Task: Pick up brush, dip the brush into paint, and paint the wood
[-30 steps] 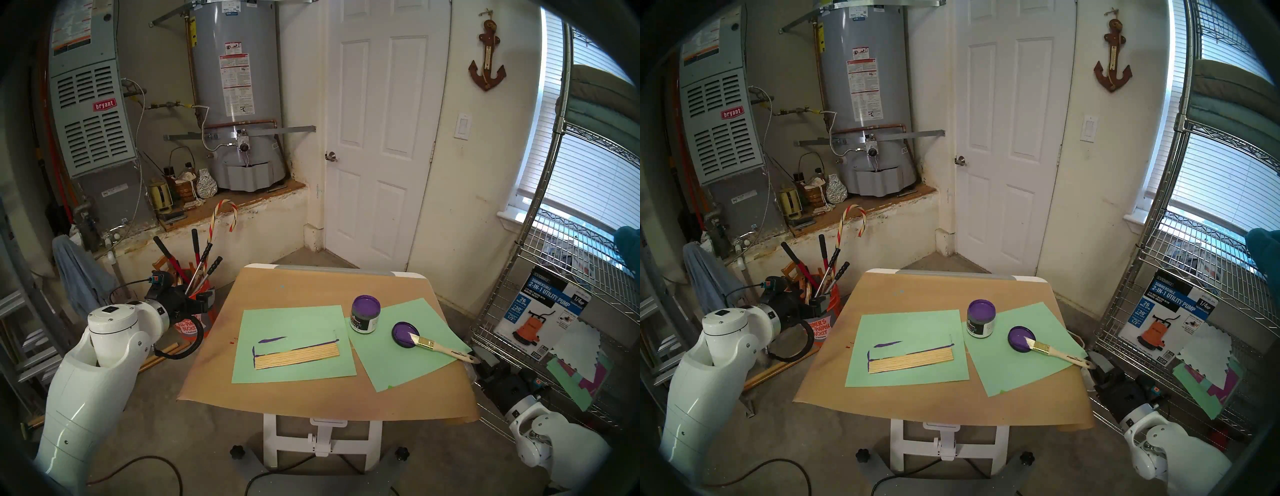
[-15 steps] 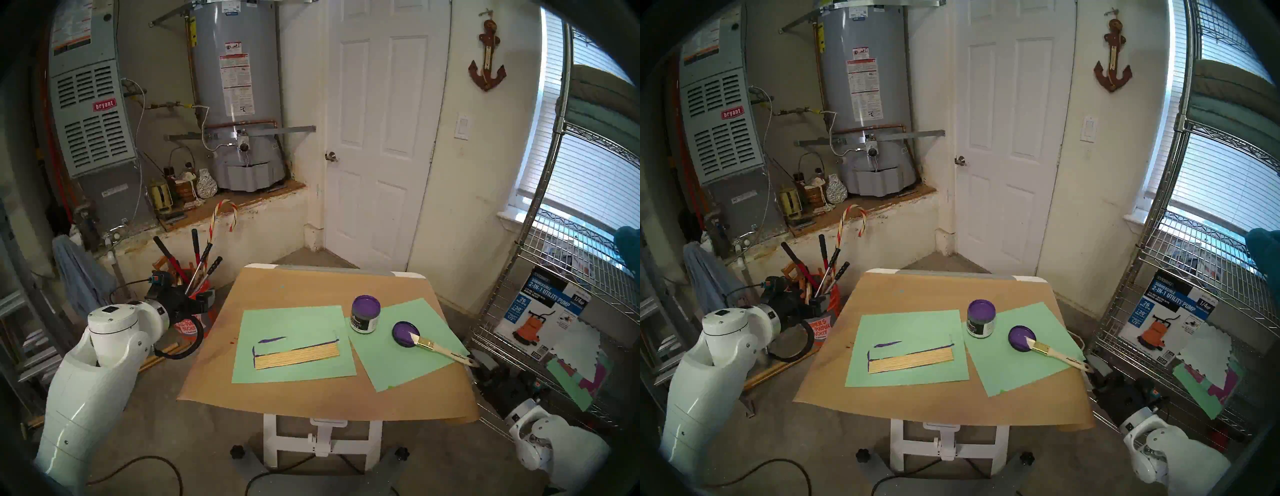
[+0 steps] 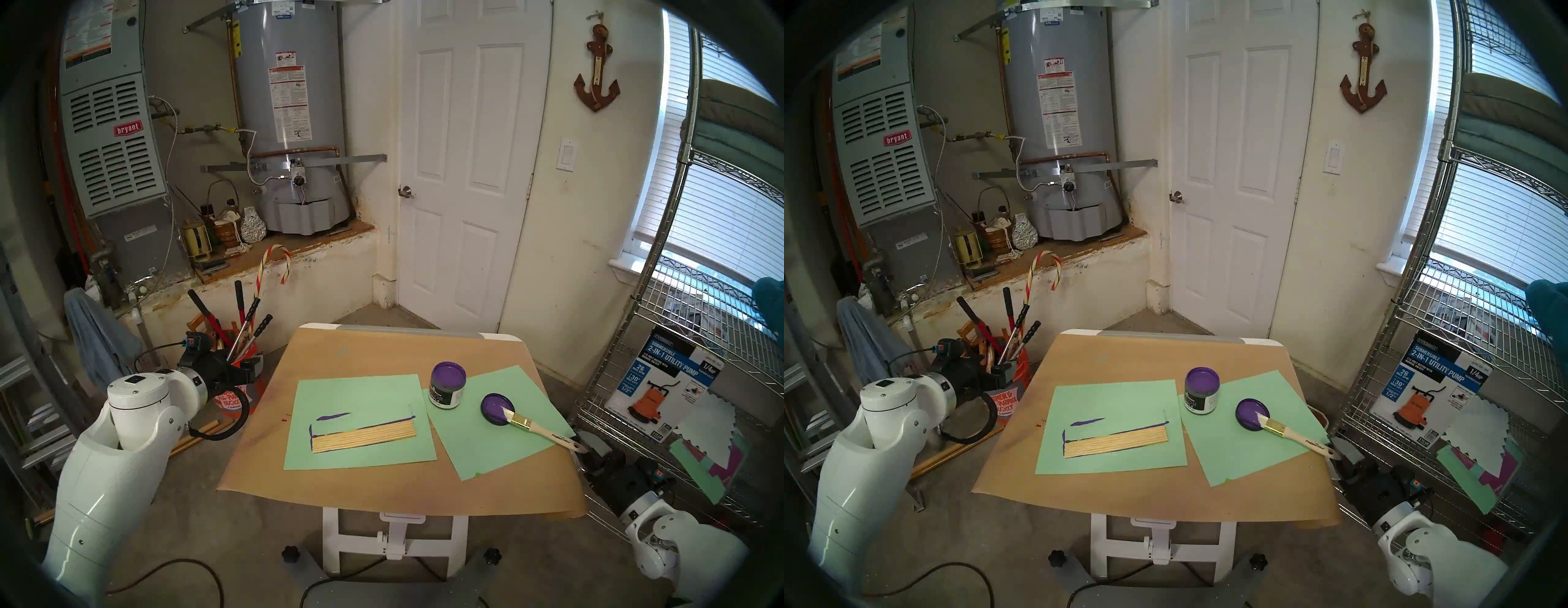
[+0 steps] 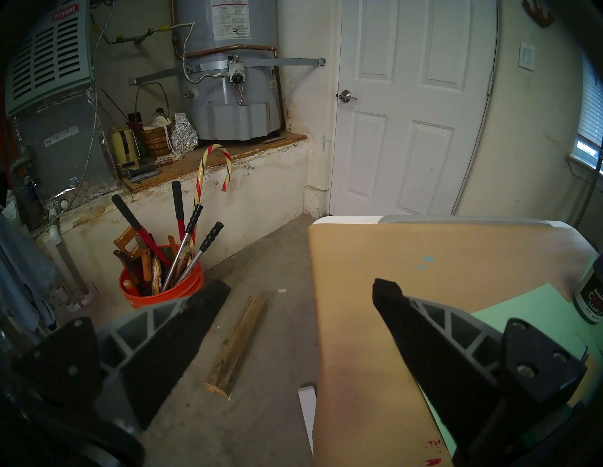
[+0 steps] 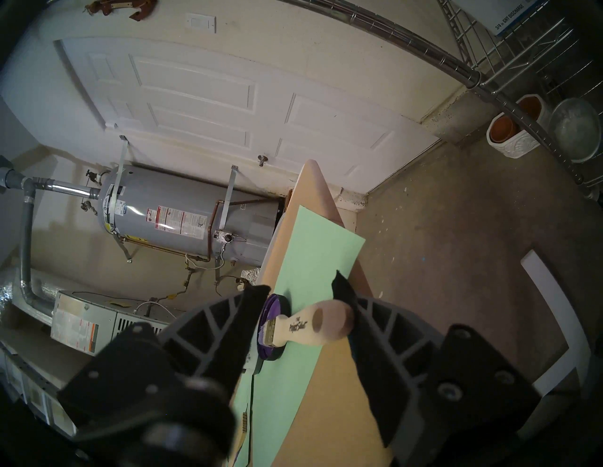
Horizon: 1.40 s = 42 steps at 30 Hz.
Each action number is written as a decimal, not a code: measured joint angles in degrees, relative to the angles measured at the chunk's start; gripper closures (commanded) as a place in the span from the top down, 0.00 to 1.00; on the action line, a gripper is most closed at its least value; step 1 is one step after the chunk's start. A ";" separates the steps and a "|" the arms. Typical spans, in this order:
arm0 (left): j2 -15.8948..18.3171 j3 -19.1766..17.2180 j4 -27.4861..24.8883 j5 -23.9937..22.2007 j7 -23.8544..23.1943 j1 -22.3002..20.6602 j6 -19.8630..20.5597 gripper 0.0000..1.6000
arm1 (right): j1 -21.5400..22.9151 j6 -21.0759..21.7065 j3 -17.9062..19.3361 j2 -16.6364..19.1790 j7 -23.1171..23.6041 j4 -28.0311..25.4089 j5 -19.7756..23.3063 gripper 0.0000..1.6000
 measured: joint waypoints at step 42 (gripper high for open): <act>0.00 0.00 0.00 0.00 0.00 0.00 0.00 1.00 | 1.30 -6.79 0.50 0.33 -4.99 -5.29 -7.02 0.00</act>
